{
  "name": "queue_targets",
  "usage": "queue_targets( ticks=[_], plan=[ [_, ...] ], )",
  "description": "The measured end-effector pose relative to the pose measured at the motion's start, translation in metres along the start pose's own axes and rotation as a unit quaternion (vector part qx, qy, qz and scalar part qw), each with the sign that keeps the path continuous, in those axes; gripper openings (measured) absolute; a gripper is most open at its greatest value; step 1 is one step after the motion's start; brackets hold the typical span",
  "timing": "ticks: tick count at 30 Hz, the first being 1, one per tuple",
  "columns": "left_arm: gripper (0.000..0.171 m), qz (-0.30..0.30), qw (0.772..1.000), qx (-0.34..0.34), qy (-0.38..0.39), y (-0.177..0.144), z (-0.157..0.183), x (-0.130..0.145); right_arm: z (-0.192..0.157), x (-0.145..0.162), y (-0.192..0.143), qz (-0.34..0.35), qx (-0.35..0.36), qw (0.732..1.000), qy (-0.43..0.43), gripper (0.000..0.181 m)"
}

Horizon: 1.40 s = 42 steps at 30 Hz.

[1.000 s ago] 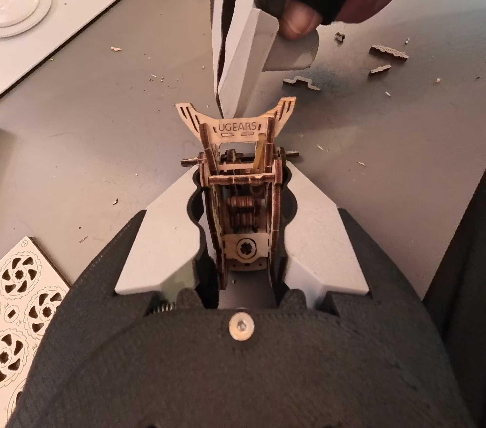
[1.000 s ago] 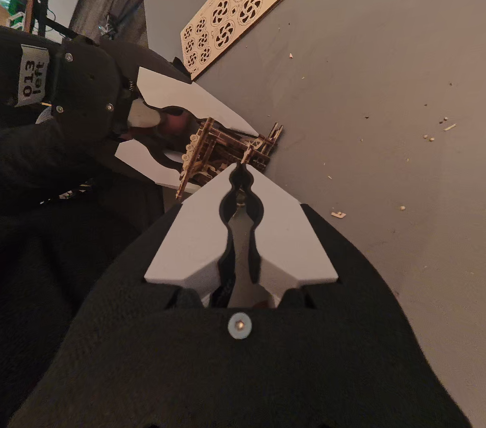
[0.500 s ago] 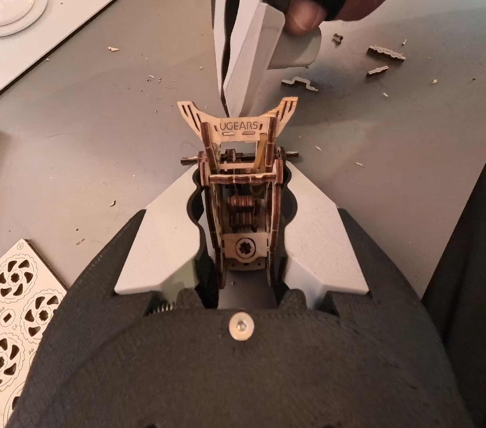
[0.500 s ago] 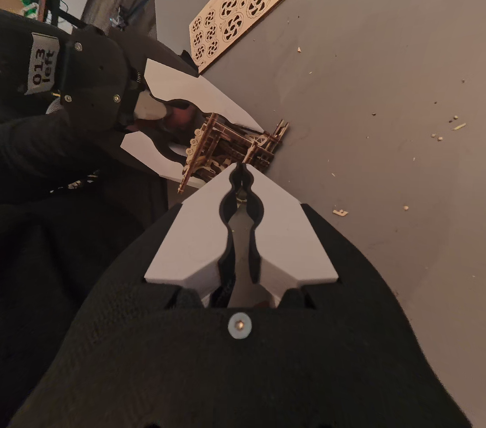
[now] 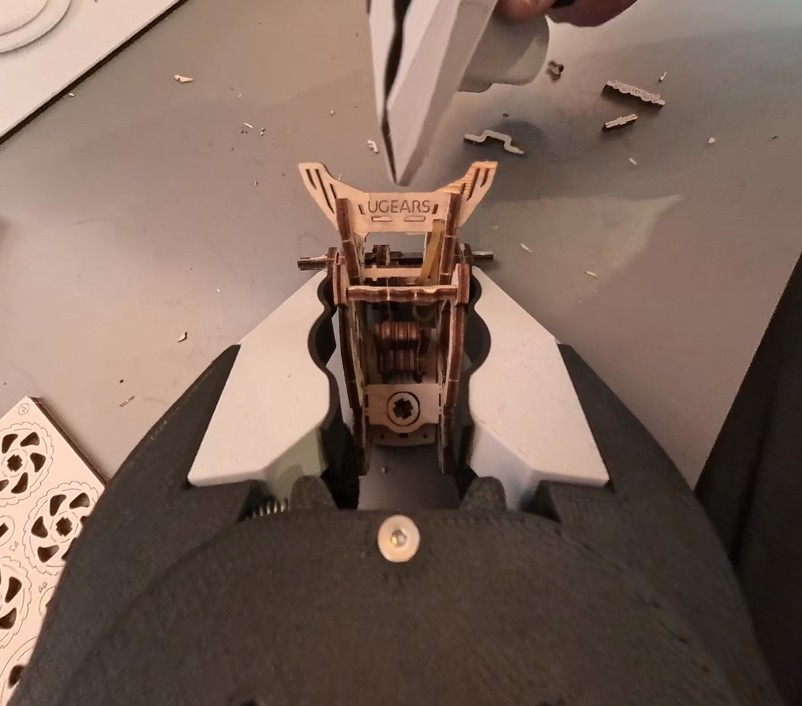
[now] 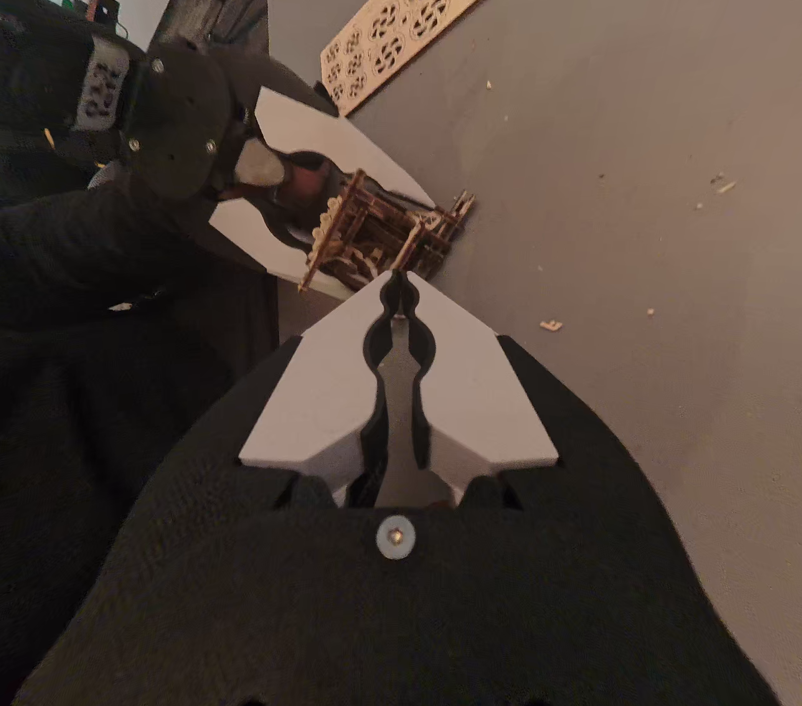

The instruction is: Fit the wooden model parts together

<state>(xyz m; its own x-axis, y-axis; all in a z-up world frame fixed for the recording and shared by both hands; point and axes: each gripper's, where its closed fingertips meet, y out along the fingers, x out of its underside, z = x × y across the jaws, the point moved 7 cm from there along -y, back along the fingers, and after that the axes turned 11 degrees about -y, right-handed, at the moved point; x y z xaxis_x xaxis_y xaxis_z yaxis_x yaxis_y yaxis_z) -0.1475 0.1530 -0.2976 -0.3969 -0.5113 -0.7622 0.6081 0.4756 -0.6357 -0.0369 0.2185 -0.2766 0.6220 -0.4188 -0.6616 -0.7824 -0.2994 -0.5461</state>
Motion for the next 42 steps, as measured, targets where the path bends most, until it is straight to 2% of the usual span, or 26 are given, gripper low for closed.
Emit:
queue_targets(
  ticks=[2,7,19,22,25,27,30,35,38,42],
  plan=[
    [0.056,0.000,1.000,0.004,-0.004,0.000,0.000,0.000,0.000,0.008,0.001,-0.009,-0.004,1.000,0.003,0.000],
    [0.056,-0.002,1.000,0.013,-0.004,0.000,0.000,0.000,-0.003,0.010,-0.002,0.024,-0.026,0.999,-0.004,0.000],
    [0.055,-0.003,1.000,0.011,0.001,0.001,0.001,0.000,-0.001,0.007,0.009,-0.022,-0.015,0.999,-0.021,0.000],
    [0.055,-0.002,1.000,0.009,0.004,0.002,0.001,0.000,0.000,0.004,0.002,-0.003,-0.009,0.999,-0.038,0.000],
    [0.055,0.006,1.000,-0.011,0.020,0.000,0.002,-0.001,-0.002,0.007,-0.009,0.006,-0.006,0.998,-0.060,0.006],
    [0.055,0.028,0.997,-0.043,0.057,-0.003,0.007,-0.002,-0.005,0.011,-0.015,0.014,-0.001,0.998,-0.067,0.006],
    [0.055,0.049,0.984,-0.107,0.130,-0.007,0.017,-0.008,-0.016,0.015,-0.021,0.043,-0.012,0.995,-0.084,0.008],
    [0.055,0.064,0.944,-0.200,0.255,-0.016,0.030,-0.030,-0.035,0.015,-0.030,0.100,-0.014,0.988,-0.121,0.011],
    [0.054,0.074,0.924,-0.229,0.296,-0.019,0.037,-0.040,-0.038,0.011,-0.033,0.121,0.003,0.984,-0.133,0.015],
    [0.054,0.083,0.910,-0.243,0.324,-0.020,0.044,-0.044,-0.043,0.010,-0.035,0.138,0.012,0.980,-0.144,0.012]
  ],
)
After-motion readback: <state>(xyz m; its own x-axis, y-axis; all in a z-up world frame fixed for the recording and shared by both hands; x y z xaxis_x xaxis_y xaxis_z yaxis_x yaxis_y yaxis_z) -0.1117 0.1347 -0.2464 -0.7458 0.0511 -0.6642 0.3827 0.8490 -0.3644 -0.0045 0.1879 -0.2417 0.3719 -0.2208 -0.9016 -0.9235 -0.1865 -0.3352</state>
